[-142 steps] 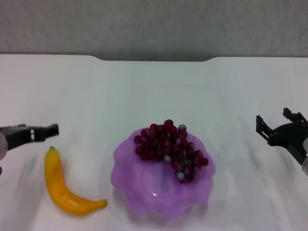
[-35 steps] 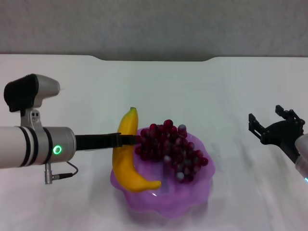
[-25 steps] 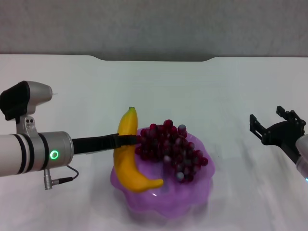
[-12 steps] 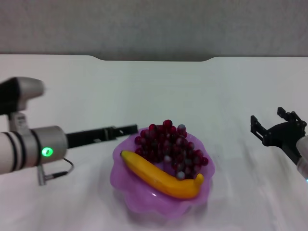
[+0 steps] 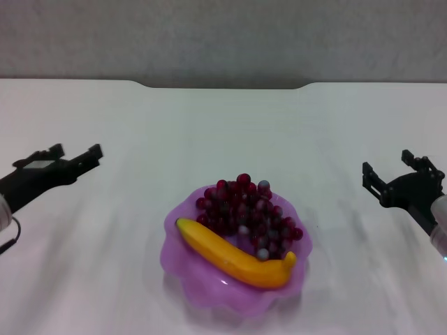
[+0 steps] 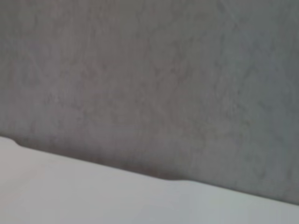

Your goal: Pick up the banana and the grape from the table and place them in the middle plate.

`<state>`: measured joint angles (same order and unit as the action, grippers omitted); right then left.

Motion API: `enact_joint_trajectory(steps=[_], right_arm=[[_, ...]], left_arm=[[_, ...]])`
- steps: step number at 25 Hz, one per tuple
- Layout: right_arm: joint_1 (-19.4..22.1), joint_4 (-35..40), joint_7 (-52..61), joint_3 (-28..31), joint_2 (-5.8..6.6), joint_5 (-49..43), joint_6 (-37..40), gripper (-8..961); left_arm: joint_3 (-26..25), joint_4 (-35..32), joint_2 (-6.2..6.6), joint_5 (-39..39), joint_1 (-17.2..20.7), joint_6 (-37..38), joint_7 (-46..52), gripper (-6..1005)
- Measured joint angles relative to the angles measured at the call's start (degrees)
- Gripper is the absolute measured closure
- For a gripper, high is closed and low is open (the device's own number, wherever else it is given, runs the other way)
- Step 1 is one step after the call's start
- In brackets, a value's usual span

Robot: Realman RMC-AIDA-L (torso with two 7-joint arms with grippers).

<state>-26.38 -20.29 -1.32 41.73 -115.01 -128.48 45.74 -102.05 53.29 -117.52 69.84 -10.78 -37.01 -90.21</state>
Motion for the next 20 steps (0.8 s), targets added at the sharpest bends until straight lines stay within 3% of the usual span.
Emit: enact_joint_trajectory(steps=[4,6,9,12,20], right_arm=[[0.05,-0.07,0.00,-0.15,-0.04,-0.02,1.80,155],[0.01,0.03,0.00,-0.16,-0.09,-0.03,1.98,155],[-0.17,0.21,0.00,-0.16,-0.19,-0.02,1.97,155],[-0.35,0.19,0.00,-0.35,-0.21,-0.01,1.84,155],[-0.43,0.29,-2.42,-0.86,-0.28,0.28,2.18,155]], left_arm=[[1.71,-13.35,-0.19,-27.65,-1.14,-3.63,-31.87,121],[3.45,-21.62,-0.32,-42.20,-2.99,-8.70,-49.04,122],[7.59,-33.60,-0.33,-58.76,-7.18,-17.05,-66.43,121],[9.80,-38.48,-0.32,-65.76,-9.12,-20.70,-73.95,120],[10.32,-38.70,-0.27,-64.64,-9.72,-20.58,-68.61,117]])
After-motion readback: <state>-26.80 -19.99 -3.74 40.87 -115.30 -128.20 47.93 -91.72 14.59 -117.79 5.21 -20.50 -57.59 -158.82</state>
